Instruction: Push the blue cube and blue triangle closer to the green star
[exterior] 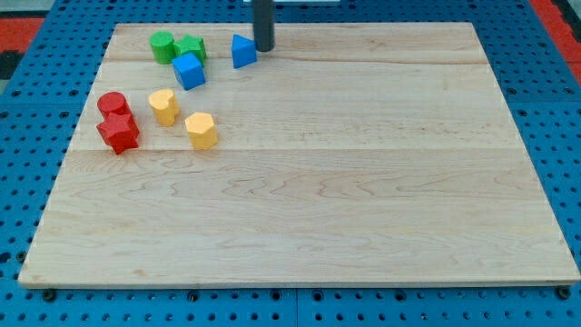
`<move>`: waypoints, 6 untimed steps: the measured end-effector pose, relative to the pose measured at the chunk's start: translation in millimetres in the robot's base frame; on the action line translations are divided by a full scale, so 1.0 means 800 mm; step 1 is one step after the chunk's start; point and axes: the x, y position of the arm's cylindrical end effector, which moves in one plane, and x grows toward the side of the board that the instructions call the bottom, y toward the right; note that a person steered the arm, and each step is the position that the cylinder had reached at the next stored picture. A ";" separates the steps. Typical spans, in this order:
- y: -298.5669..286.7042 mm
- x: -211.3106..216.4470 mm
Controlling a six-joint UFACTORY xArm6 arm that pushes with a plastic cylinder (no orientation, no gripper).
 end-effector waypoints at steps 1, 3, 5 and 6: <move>-0.039 0.024; 0.053 0.057; -0.044 0.064; -0.020 0.094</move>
